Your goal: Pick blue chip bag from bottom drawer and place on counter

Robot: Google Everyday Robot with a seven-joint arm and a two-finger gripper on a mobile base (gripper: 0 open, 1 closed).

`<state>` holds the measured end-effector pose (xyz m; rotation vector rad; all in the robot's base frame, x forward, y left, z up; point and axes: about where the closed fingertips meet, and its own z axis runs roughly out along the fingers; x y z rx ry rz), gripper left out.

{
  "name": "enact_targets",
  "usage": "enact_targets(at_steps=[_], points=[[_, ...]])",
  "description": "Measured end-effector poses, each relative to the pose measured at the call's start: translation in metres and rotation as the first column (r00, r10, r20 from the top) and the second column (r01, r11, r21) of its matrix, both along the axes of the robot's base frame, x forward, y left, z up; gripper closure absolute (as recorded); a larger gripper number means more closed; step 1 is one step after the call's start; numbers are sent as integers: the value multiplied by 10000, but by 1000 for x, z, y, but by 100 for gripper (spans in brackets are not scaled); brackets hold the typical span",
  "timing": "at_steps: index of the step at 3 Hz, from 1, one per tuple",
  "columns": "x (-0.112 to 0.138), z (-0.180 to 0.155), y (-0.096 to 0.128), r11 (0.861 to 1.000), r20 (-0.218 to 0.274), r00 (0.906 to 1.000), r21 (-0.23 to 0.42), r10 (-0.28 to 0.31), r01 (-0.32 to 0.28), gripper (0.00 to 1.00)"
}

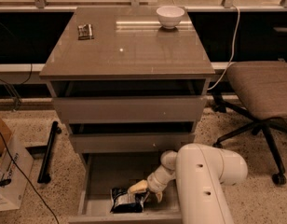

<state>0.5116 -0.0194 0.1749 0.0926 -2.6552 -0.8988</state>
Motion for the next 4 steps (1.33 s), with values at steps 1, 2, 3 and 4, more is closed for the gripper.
enact_targets(at_steps=[1,2,3,4], points=[[-14,-12,6,10000,-399,9992,-6,41,-41,18],[-16,-18,13,10000,-545,9985,8,-31,32,41],[-13,-14,14,9999,-442,9989,62,-157,160,64],[-7,7,8,9992,58,9993,165,-376,375,87]])
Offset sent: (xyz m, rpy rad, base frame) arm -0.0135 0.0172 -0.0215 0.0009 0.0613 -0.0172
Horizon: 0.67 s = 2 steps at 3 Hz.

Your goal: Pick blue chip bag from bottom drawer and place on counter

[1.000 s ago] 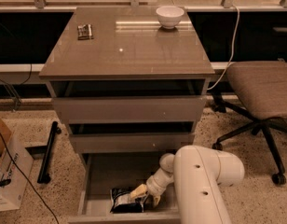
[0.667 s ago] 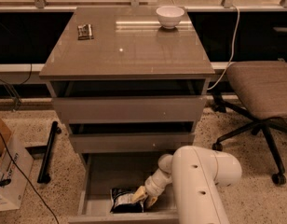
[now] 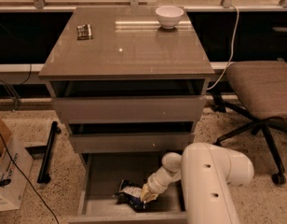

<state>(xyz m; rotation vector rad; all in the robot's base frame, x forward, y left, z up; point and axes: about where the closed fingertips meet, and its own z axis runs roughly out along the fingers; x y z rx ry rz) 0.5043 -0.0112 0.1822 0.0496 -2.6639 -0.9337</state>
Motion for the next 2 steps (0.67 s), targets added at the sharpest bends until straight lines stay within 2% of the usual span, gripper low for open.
enact_targets(at_steps=[1,2], points=[[1,35,-14,9993,706,9970,227,-327,312,100],[-10,92,-36,9973,1664,9853,684,-396,286,100]])
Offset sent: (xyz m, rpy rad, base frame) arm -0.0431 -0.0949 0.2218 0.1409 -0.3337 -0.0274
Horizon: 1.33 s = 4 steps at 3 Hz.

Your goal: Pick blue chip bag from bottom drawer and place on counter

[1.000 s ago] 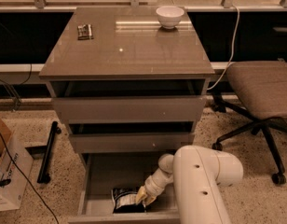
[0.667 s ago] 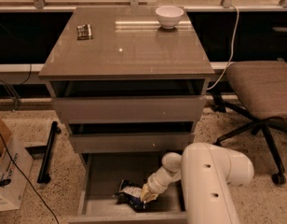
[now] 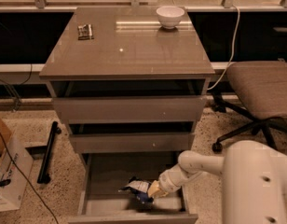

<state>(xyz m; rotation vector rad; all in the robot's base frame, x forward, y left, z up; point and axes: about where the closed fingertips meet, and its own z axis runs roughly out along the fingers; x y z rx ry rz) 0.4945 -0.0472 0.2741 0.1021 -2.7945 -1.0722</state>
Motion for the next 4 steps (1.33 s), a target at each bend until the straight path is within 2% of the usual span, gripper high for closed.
enact_targets(at_steps=[1,2,3,4], points=[[-44,79,-31,9932,1179,9873,325,1069,-1114,100],[-88,163,-62,9660,2280,9433,366,2413,-2560,100],[-103,260,-90,9337,3736,8660,-11,3325,-3580,100],[-81,366,-109,9160,5186,7640,-1091,3839,-3862,100]])
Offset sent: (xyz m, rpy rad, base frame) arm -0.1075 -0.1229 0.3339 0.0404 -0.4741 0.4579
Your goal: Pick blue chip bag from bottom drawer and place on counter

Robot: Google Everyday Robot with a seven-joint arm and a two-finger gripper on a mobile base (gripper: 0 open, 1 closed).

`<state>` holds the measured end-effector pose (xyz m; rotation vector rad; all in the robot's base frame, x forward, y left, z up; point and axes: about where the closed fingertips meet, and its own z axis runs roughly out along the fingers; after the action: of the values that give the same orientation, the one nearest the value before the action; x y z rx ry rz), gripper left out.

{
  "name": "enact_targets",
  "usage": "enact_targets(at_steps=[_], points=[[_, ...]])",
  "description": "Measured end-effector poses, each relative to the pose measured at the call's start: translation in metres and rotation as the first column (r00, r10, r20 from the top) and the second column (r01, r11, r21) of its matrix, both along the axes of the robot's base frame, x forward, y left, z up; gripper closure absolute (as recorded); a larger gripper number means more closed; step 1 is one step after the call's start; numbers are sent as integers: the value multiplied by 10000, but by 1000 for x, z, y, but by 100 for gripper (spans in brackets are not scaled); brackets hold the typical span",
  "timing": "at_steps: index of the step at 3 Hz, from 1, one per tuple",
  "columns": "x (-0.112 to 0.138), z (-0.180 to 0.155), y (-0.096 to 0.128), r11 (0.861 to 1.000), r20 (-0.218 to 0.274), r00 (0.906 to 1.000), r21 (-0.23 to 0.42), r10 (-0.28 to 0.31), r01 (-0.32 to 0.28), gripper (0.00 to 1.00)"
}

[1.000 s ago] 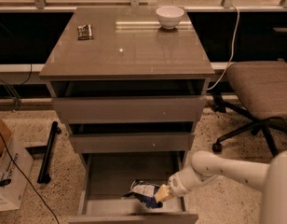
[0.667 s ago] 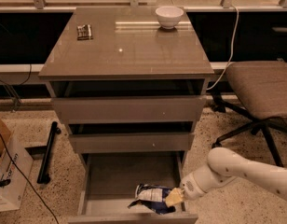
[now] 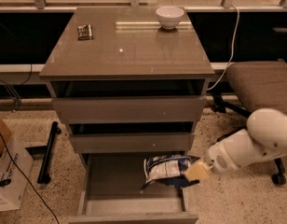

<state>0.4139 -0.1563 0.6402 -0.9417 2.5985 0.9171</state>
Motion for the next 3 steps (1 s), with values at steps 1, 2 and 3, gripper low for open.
enact_targets(at_steps=[1,2,3], points=[[25,120,-11,9969,2081,9776,-770,329,-172,100],[21,215,-8,9897,3594,9317,-1432,525,-6,100],[30,298,-6,9910,4596,8873,-1312,370,267,100]])
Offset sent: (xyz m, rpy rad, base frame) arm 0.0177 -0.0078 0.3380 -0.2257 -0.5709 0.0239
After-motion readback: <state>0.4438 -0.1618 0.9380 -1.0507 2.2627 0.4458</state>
